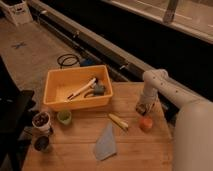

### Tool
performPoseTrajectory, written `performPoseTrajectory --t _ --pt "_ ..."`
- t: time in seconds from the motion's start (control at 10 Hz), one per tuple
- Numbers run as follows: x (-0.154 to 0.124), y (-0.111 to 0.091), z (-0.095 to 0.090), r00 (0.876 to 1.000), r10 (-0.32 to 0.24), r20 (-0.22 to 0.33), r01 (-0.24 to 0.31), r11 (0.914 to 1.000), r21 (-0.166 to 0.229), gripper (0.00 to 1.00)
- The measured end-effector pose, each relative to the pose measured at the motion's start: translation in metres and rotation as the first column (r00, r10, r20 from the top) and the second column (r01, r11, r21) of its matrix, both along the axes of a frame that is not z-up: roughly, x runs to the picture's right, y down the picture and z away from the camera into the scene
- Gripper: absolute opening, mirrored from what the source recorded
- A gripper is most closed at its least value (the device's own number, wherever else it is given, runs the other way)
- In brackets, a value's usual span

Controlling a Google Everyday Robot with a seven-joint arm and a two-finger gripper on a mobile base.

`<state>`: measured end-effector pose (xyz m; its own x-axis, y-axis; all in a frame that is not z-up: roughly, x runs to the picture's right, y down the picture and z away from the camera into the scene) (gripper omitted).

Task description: Place eraser in tray

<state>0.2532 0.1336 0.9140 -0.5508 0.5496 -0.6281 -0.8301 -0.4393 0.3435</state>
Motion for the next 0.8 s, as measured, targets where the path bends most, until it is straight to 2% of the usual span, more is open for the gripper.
performPoseTrajectory --t 0.1,0.2,0.3,0.5,0.6,0.7,0.8 --pt "0.0 -0.001 -0.001 1.0 -0.008 0.0 0.008 0.9999 0.01 0.0" --pt "-0.004 -0.007 -0.006 1.0 -0.02 0.007 0.02 0.9989 0.043 0.0" --pt "-0.005 -0.017 -0.019 0.999 -0.041 0.008 0.041 0.9949 0.092 0.0" --pt "-0.009 -0.041 -0.046 0.998 -0.065 0.012 0.062 0.9851 0.161 0.0" --pt "-0.012 -0.059 -0.066 0.996 -0.083 0.015 0.078 0.9756 0.205 0.0" --pt "-0.017 -0.08 -0.088 0.994 -0.102 0.024 0.093 0.9623 0.256 0.0" --pt "-0.02 -0.092 -0.101 0.992 -0.12 0.028 0.106 0.9508 0.291 0.0"
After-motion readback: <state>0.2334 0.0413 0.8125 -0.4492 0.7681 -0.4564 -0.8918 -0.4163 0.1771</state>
